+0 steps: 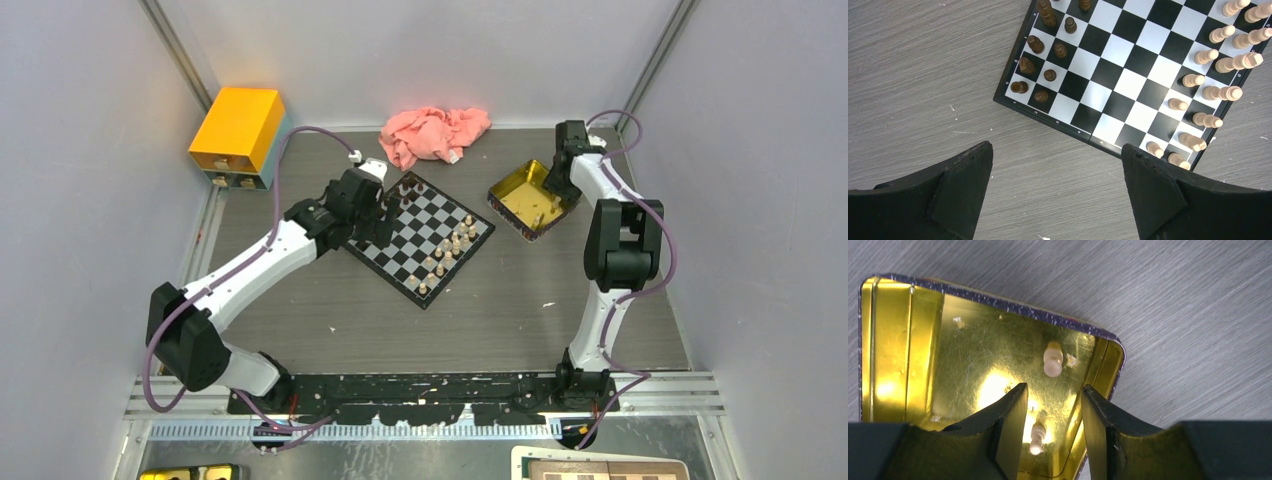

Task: Set up the chess pieces on the board
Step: Pick up the chess piece from the storage box.

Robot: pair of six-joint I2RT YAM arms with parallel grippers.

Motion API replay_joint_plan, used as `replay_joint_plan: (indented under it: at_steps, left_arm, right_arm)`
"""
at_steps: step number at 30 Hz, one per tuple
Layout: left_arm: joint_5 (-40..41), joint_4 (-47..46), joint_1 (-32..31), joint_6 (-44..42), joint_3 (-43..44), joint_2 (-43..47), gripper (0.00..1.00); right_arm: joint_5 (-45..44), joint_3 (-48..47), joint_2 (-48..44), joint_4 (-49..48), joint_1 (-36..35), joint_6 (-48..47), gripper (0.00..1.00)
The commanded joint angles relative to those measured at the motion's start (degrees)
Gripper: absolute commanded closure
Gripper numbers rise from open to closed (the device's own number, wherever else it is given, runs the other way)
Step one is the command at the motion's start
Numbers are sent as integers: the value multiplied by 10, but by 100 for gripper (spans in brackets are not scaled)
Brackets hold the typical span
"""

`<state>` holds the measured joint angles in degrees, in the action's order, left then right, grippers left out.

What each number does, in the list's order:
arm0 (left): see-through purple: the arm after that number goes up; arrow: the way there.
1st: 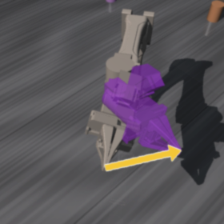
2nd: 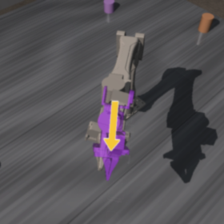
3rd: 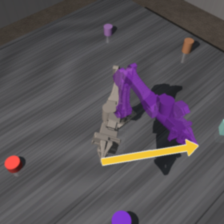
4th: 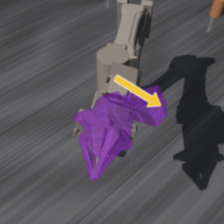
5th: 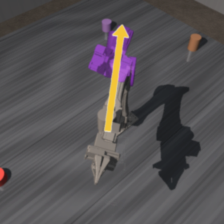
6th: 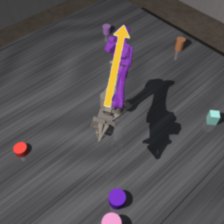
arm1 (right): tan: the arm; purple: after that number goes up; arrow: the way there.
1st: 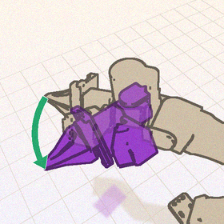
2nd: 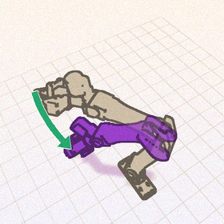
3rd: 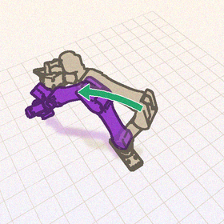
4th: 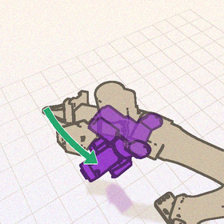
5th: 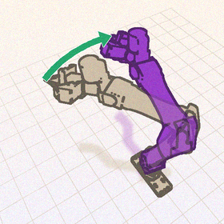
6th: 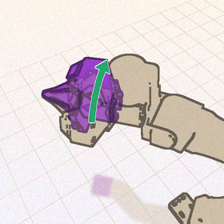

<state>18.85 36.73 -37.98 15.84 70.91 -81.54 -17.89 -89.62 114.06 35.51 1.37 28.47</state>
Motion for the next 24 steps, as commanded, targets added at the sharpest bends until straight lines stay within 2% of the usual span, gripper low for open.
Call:
replay_joint_plan:
  at_steps: [1, 24]
  left_arm:
    - [0, -25, 0, -8, 26, -6, 0]
    - [-2, -30, 0, -22, 40, -38, 0]
  right_arm:
    - [4, -42, 12, -25, 11, 10, 51]
    - [30, -70, 61, -24, 20, 15, 54]
